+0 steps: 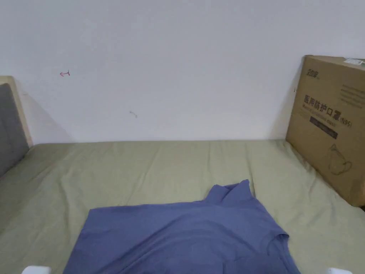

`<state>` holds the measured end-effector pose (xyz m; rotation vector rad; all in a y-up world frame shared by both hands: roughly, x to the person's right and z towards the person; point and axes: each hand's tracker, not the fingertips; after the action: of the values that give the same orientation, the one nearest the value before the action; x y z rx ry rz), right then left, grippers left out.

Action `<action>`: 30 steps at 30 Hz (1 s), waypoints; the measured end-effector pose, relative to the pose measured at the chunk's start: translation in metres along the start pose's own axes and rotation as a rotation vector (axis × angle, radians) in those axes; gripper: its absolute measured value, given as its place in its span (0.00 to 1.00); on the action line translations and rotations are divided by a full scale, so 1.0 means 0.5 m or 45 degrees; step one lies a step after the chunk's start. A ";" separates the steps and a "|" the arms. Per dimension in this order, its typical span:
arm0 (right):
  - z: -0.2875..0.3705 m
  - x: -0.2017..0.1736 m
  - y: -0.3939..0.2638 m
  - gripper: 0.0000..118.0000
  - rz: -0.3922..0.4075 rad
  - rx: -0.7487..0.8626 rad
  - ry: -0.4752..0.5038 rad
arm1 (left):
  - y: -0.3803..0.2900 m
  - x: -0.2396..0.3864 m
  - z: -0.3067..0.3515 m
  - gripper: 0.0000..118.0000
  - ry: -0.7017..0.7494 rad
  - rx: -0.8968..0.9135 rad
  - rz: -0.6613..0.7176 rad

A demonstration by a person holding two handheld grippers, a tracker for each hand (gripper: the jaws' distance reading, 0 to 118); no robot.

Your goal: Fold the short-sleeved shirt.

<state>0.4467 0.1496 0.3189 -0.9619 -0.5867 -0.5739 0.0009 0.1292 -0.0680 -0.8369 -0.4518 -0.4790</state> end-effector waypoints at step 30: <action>0.045 -0.150 -0.016 0.01 0.177 0.189 0.013 | -0.054 0.062 0.097 0.00 -0.258 -0.041 0.141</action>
<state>0.3838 0.1795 0.2825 -0.8516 -0.5410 -0.4057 0.0014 0.1447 -0.0063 -0.9409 -0.5816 -0.3010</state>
